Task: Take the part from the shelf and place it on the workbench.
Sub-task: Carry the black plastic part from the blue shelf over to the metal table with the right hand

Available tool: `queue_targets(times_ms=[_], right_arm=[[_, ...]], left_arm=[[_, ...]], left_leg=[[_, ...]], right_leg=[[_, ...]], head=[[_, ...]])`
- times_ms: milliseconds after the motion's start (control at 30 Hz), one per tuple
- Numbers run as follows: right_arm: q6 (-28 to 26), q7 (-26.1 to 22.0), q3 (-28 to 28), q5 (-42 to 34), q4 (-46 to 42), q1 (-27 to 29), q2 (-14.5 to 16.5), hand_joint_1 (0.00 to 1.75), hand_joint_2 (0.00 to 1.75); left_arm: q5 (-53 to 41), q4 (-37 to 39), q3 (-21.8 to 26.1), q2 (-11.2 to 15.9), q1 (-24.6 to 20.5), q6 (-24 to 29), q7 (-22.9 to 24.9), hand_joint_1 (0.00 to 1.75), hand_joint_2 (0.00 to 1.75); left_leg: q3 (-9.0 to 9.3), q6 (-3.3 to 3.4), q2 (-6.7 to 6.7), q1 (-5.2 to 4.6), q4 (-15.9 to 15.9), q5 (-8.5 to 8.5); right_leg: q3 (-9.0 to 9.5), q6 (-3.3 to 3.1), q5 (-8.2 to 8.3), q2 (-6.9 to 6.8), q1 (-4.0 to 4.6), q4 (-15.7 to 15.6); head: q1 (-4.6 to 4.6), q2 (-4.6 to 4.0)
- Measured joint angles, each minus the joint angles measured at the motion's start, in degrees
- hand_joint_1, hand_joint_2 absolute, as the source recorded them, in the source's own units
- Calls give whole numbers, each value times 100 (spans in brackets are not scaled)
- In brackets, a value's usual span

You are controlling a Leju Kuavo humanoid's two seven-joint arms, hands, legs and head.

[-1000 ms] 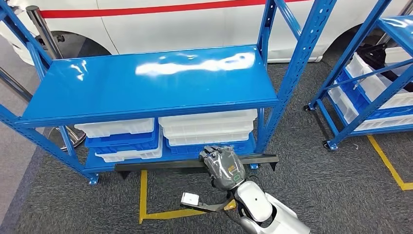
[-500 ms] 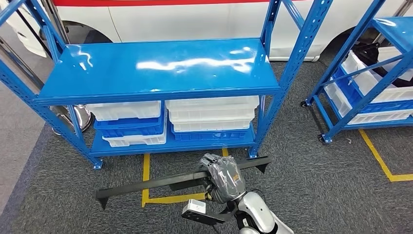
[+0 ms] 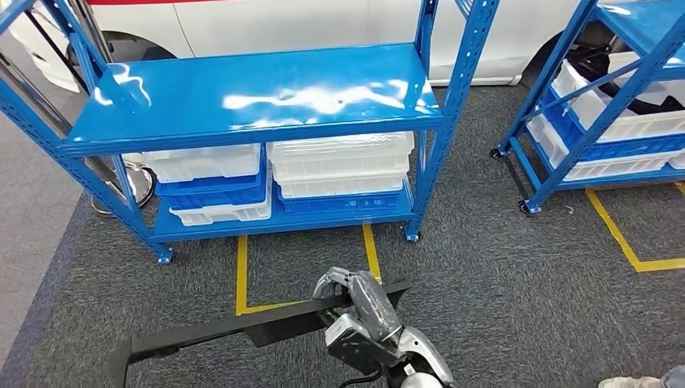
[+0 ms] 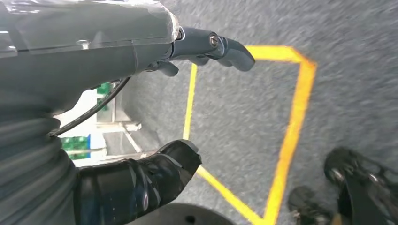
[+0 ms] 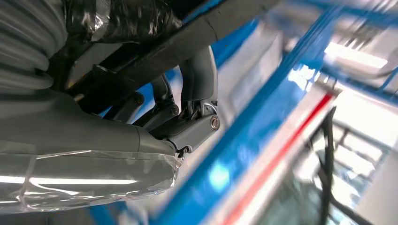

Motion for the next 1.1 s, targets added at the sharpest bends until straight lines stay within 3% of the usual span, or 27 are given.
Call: queue_targets(times_ms=[33, 67, 100, 133, 167, 233, 300, 367, 400, 433, 467, 533, 567, 600, 633, 700, 767, 800, 833, 900, 967, 1033, 1067, 1100], right_arm=[[271, -107, -83, -435, -14, 65, 14, 175, 175], [527, -198, -160, -798, -23, 133, 20, 175, 175], [768, -271, -238, -1116, -29, 191, 23, 175, 175], [981, -339, -303, -1377, -32, 243, 23, 175, 175], [1144, -392, -357, -1558, -39, 286, 23, 175, 175], [1404, -482, -451, -1827, -72, 365, 22, 175, 175], [1623, -533, -514, -2010, -110, 413, 22, 175, 175], [1810, -564, -546, -2148, -132, 438, 22, 175, 175], [1889, -576, -559, -2201, -138, 453, 21, 175, 175], [1945, -586, -572, -2240, -141, 468, 20, 175, 175], [1999, -596, -586, -2277, -141, 478, 18, 175, 175], [2117, -620, -608, -2349, -142, 487, 8, 175, 175], [2163, -631, -614, -2374, -142, 491, 2, 175, 175], [2203, -638, -616, -2390, -142, 494, -4, 175, 175], [2229, -642, -616, -2401, -142, 498, -7, 175, 175], [2258, -654, -618, -2418, -146, 498, -12, 175, 175], [2266, -672, -628, -2427, -163, 493, -14, 175, 175], [2273, -684, -634, -2429, -174, 492, -15, 175, 175], [2281, -696, -641, -2431, -182, 490, -17, 175, 175], [2302, -711, -651, -2432, -188, 490, -21, 175, 175], [2330, -724, -657, -2431, -195, 492, -23, 175, 175], [2355, -737, -662, -2429, -203, 498, -24, 175, 175], [2360, -739, -665, -2427, -204, 506, -26, 175, 175], [2362, -742, -667, -2424, -204, 514, -28, 175, 175]], left_arm=[[-8, 0, -2, -7, 1, 0, 1, 0, 175], [-16, 0, -5, -10, 1, 0, 2, 0, 175], [-28, 0, -8, -11, -1, 0, 3, 0, 175], [-44, 0, -13, -11, -1, -1, 3, 0, 175], [-57, 0, -19, -11, -3, -1, 2, 0, 175], [-78, 0, -33, -12, -15, -9, -3, 0, 175], [-87, 0, -47, -14, -15, -20, -7, 0, 175], [-98, 0, -69, -19, -12, -28, -7, 0, 175], [-103, 0, -85, -23, -23, -33, -5, 0, 175], [-108, 0, -99, -27, -35, -40, -4, 0, 175], [-112, 0, -109, -29, -42, -50, -2, 0, 175], [-122, 0, -123, -26, -45, -70, 1, 0, 175], [-126, 0, -127, -23, -42, -79, 1, 0, 175], [-128, 0, -131, -22, -43, -89, 1, 0, 175], [-130, 0, -133, -23, -44, -96, 1, 0, 175], [-132, 0, -138, -33, -45, -105, 1, 0, 175], [-138, 0, -140, -56, -44, -104, 1, 0, 175], [-142, 0, -142, -66, -44, -105, 1, 0, 175], [-146, 0, -142, -69, -43, -106, 2, 0, 175], [-151, 1, -144, -69, -40, -107, 3, 0, 175], [-164, 2, -145, -68, -42, -107, 4, 0, 175], [-179, 2, -147, -68, -45, -109, 5, 0, 175], [-181, 2, -148, -68, -43, -111, 5, 0, 175], [-182, 2, -148, -67, -43, -111, 5, 0, 175]], left_leg=[[-55, -11, 0, 1, 363, -203], [-57, -20, 0, 1, 634, -273], [15, -23, 0, 1, 730, -204], [191, -21, 0, 2, 624, -50], [454, -15, -1, 2, 328, 102], [1071, 10, -18, -10, -544, 133], [1344, 48, -43, -35, -1034, 24], [1289, 116, -40, -35, -1074, 93], [1245, 162, -28, -29, -1080, 142], [1194, 219, -13, -21, -1085, 204], [1133, 264, 2, -20, -1088, 271], [984, 312, 16, -48, -1074, 397], [890, 318, 20, -65, -1061, 461], [796, 321, 22, -83, -1045, 517], [708, 321, 22, -101, -1029, 567], [580, 320, 17, -130, -1000, 648], [517, 291, 15, -141, -987, 723], [502, 265, 17, -129, -992, 763], [488, 230, 19, -114, -1006, 810], [449, 172, 10, -100, -1018, 835], [323, 115, -7, -97, -731, 517], [122, 49, -13, -56, -56, -6], [45, 12, -12, -31, 298, -162], [22, -23, -10, -9, 538, -198]], right_leg=[[-90, -1, 74, -5, 6, 6], [-185, 4, 146, -10, 11, 16], [-282, 14, 214, -15, 13, 30], [-392, 29, 284, -16, 10, 49], [-494, 48, 349, -14, 5, 73], [-653, 106, 466, -9, 7, 120], [-698, 167, 581, -10, 17, 111], [-707, 228, 672, -5, 18, 82], [-740, 257, 600, 6, 13, 125], [-789, 281, 430, 17, 9, 246], [-861, 299, 139, 26, -1, 498], [-1022, 317, -449, 33, -5, 1255], [-1064, 317, -593, 33, -3, 1603], [-1036, 304, -587, 35, 0, 1790], [-914, 277, -473, 37, 11, 1776], [-374, 155, -199, 51, 64, 1148], [210, 23, -200, 56, 126, 285], [358, -6, -250, 57, 153, 29], [424, -15, -275, 53, 170, -119], [410, -20, -177, 37, 156, -250], [351, -36, -47, 7, 99, -358], [239, -31, 52, -7, 70, -358], [170, -14, 88, -11, 59, -336], [96, 6, 120, -15, 43, -303]], head=[[1, 0], [2, 0], [1, 0], [1, 0], [0, 0], [1, 0], [4, 0], [10, 0], [12, 0], [13, 0], [14, 0], [11, 0], [10, 0], [9, 0], [10, 0], [9, 0], [8, 0], [8, 0], [8, 0], [8, 0], [8, 0], [8, 0], [8, 0], [8, 0]])
